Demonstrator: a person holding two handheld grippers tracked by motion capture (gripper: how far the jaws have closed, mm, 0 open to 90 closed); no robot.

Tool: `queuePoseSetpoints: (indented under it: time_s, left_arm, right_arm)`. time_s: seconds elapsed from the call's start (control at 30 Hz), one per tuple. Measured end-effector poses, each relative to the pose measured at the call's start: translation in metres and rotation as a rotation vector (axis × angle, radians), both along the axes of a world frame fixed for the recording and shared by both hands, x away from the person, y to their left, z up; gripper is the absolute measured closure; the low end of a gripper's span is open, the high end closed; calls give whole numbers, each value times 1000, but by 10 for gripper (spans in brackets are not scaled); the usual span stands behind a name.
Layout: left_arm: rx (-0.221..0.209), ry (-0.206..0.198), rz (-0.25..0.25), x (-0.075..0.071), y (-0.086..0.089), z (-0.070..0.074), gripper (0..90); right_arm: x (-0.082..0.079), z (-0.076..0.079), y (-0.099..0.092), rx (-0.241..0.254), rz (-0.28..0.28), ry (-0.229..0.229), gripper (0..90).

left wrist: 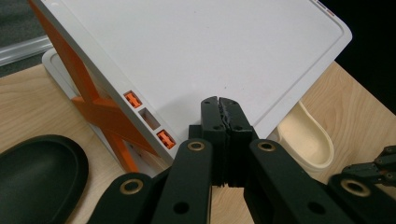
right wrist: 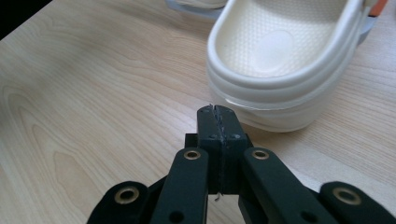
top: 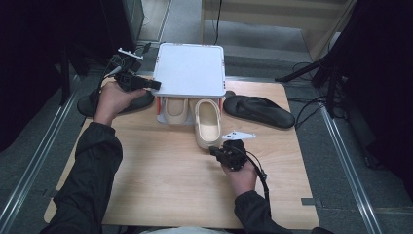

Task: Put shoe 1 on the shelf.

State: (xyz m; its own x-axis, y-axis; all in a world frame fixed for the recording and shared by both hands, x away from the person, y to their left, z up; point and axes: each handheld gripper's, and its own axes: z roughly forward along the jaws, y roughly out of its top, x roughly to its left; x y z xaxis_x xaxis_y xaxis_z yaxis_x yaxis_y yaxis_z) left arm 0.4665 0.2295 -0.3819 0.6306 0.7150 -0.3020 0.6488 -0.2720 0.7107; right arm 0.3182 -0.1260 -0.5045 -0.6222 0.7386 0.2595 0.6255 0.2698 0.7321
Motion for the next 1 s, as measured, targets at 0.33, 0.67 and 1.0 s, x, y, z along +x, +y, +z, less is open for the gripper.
queuePoseSetpoints:
  time_s: [0.33, 0.67, 1.0]
  left_arm:
    - [-2, 1, -2, 0, 1, 0, 900]
    - [-2, 1, -2, 0, 0, 0, 900]
    - [-3, 6, -2, 1, 1, 0, 900]
  right_arm:
    - [9, -5, 0, -38, -27, -7, 900]
    - [16, -5, 5, -47, -22, -8, 900]
    - [29, -6, 14, -35, -20, 1, 900]
